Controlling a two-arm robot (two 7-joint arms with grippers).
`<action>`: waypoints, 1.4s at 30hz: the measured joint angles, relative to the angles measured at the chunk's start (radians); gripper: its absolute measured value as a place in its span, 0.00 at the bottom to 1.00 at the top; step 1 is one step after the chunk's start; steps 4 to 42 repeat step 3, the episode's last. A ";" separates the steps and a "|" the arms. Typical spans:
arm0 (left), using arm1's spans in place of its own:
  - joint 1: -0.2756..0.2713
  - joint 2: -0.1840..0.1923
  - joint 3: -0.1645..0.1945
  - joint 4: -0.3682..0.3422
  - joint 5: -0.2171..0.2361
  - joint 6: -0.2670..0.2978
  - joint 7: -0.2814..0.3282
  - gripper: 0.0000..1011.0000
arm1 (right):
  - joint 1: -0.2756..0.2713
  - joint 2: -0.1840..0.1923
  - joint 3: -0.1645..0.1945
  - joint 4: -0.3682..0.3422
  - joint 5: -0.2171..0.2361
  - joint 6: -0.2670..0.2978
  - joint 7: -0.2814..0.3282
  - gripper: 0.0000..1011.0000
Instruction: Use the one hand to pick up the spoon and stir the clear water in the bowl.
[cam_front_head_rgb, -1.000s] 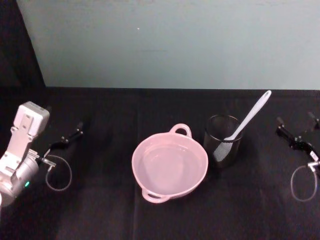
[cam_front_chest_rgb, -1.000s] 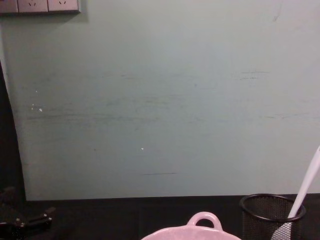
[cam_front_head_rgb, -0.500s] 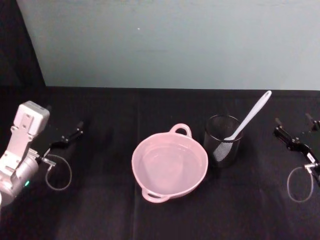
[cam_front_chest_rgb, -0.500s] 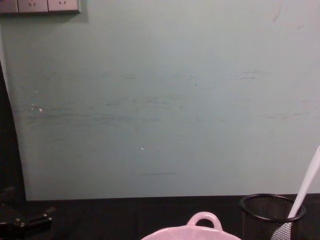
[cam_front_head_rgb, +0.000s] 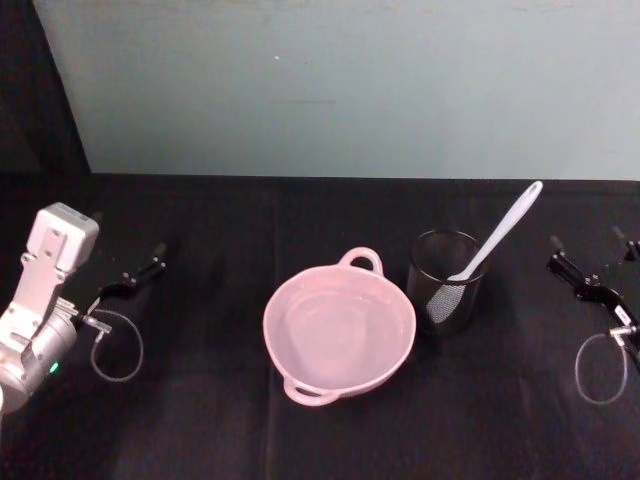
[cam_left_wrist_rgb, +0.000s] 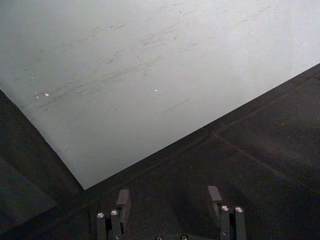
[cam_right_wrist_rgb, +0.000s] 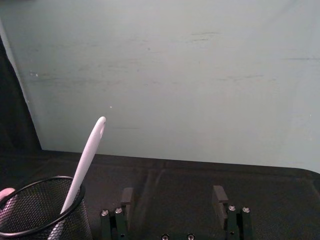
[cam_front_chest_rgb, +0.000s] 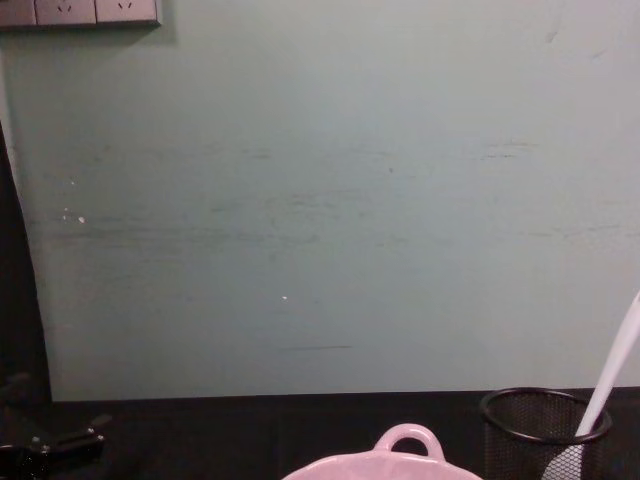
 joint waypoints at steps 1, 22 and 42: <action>0.000 0.000 0.000 0.000 0.000 0.000 0.000 0.99 | 0.000 0.000 0.000 0.000 0.000 0.000 0.000 0.99; 0.000 0.000 0.000 0.000 0.000 0.000 0.000 0.99 | 0.000 0.000 0.000 0.000 0.000 0.000 0.000 0.99; 0.000 0.000 0.000 0.000 0.000 0.000 0.000 0.99 | 0.000 0.000 0.000 0.000 0.000 0.000 0.000 0.99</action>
